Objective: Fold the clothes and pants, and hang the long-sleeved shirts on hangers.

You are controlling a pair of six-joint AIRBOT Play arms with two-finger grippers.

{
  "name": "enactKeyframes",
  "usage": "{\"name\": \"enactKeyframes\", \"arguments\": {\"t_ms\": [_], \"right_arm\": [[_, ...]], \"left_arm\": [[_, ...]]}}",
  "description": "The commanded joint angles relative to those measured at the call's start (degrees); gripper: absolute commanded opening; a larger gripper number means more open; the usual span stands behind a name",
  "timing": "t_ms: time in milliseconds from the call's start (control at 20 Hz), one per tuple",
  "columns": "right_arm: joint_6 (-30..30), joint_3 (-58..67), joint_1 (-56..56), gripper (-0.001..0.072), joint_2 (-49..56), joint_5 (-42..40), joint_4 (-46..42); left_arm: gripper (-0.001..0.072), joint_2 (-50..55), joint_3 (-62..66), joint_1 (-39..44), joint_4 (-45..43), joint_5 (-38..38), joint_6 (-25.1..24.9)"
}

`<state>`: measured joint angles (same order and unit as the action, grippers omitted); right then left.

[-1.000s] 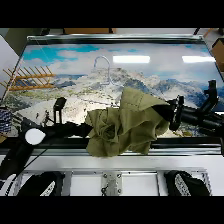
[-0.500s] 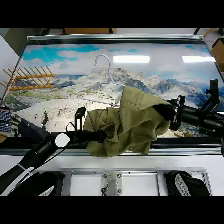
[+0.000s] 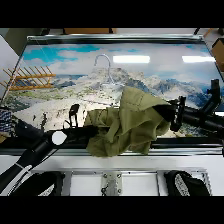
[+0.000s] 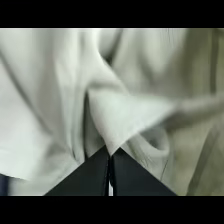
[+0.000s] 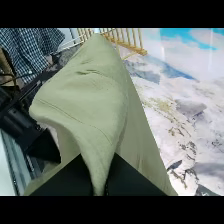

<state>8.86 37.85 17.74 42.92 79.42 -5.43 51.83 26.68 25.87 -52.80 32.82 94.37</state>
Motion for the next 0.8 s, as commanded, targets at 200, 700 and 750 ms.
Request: {"name": "enactKeyframes", "arguments": {"t_ms": [200,700,750], "right_arm": [[9.8,0.0,0.0,0.0008,-6.7,3.7,-6.2],[14.2,0.0,0.0,0.0008,-9.1,8.1,-8.8],[14.2,0.0,0.0,0.0008,-9.1,8.2,-9.1]], "left_arm": [[0.0010,-3.9,0.0,-18.6,0.0,9.4,-7.6],[0.0010,-1.1,4.0,-22.1,-0.2,12.4,-11.8],[0.0010,0.5,5.8,-22.1,-0.2,13.6,-12.5]]}}
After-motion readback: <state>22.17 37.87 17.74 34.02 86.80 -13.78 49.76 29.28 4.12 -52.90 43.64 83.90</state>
